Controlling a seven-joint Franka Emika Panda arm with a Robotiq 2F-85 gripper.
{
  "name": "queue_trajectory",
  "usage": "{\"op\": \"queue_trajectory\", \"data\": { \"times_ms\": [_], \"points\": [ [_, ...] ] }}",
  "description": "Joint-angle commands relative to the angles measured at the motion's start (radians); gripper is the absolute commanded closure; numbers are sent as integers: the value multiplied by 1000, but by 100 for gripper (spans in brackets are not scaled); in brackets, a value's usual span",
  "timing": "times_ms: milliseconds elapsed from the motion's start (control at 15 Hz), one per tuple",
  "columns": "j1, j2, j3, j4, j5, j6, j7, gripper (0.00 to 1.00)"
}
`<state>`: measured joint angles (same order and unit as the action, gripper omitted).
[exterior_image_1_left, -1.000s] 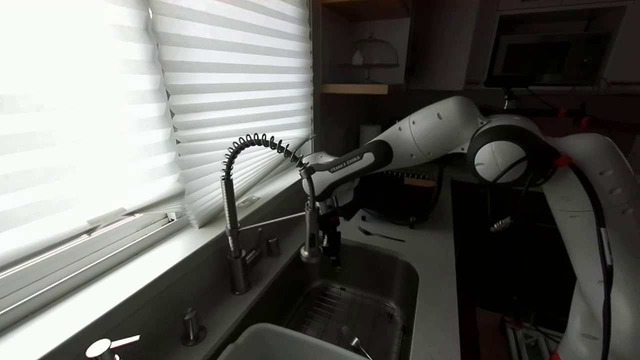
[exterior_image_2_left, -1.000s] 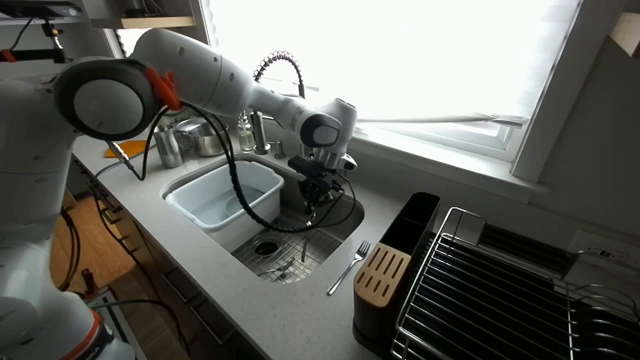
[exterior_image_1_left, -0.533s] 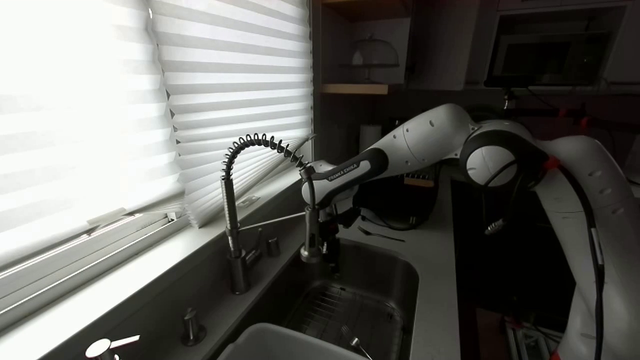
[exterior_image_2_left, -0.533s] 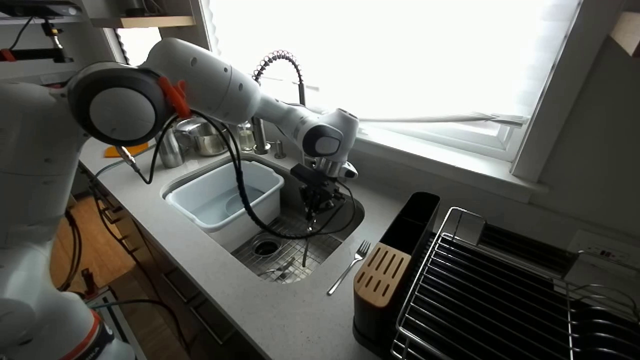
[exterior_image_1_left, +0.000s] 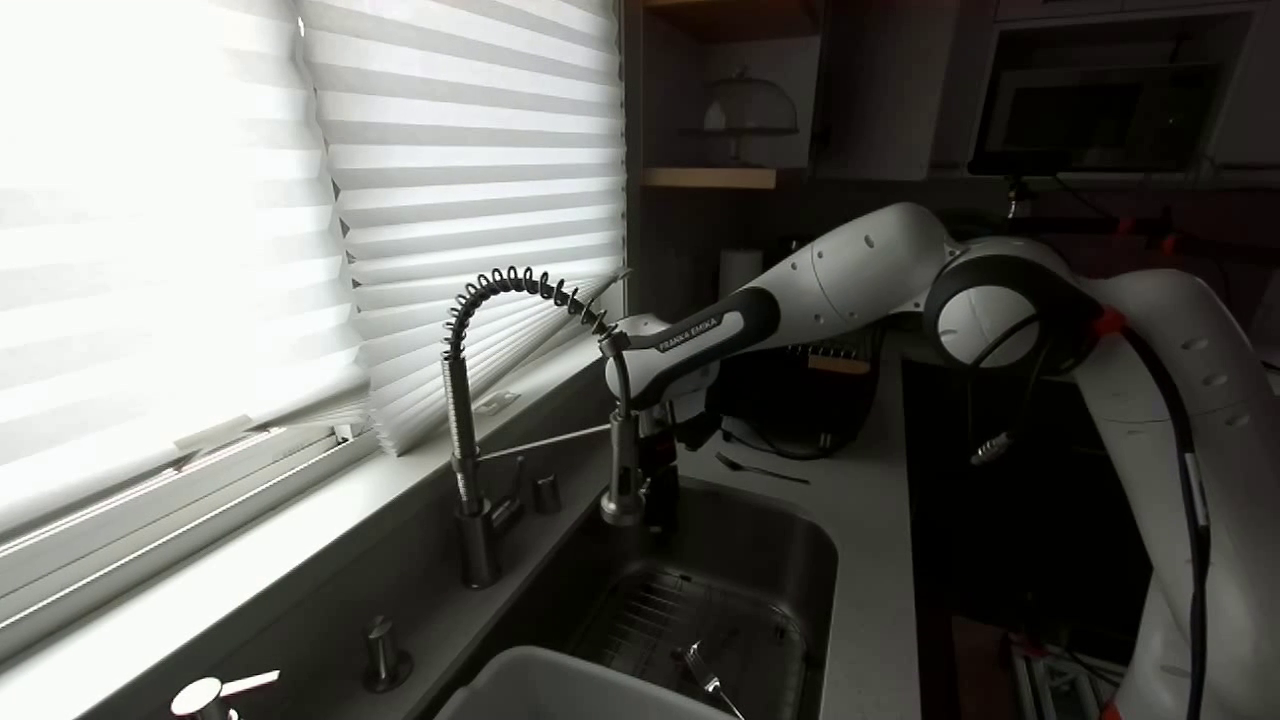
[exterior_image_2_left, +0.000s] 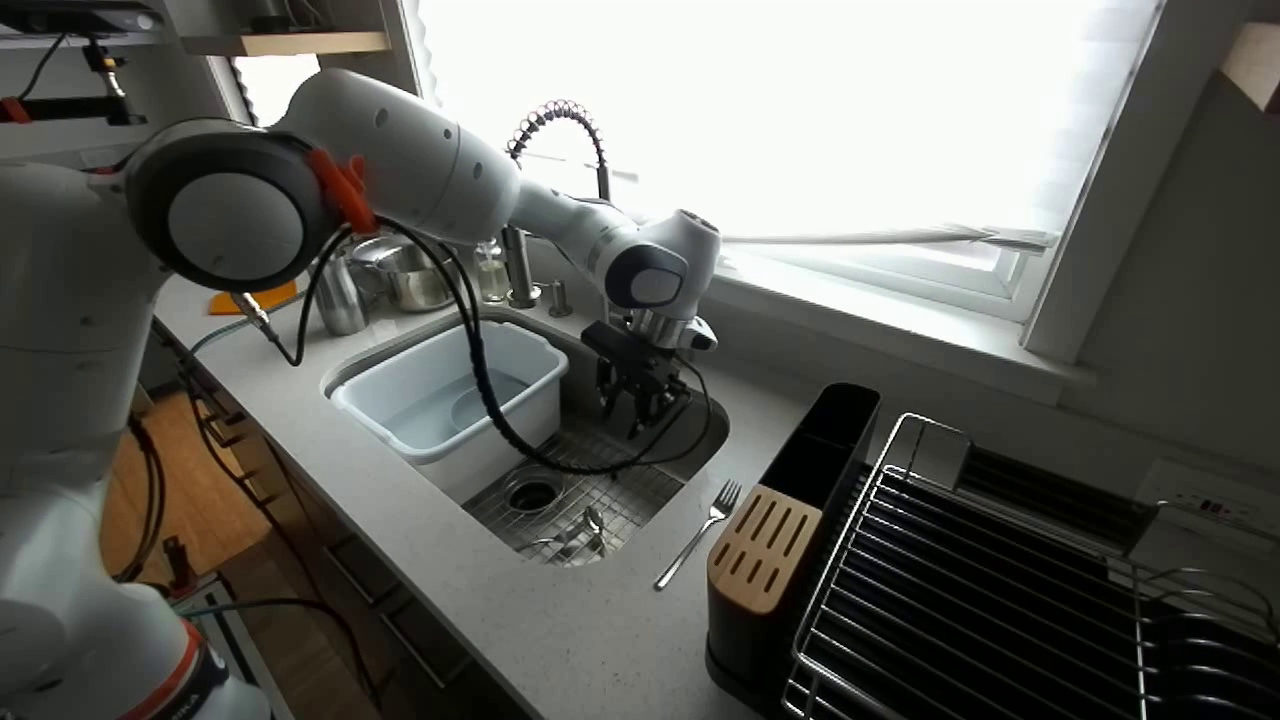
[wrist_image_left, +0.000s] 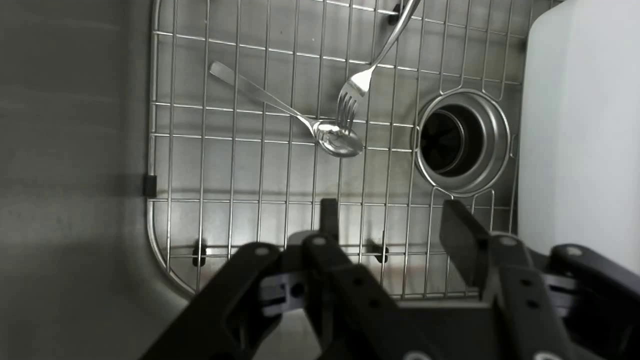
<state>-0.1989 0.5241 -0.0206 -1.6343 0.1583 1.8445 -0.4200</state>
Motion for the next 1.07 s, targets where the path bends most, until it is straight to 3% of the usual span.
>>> {"op": "queue_trajectory", "data": {
  "times_ms": [0, 133, 1000],
  "points": [
    [-16, -63, 14, -37, 27, 24, -27, 12],
    [-10, -96, 9, -43, 14, 26, -24, 0],
    [24, -423, -39, -124, -135, 18, 9, 0]
  ]
}}
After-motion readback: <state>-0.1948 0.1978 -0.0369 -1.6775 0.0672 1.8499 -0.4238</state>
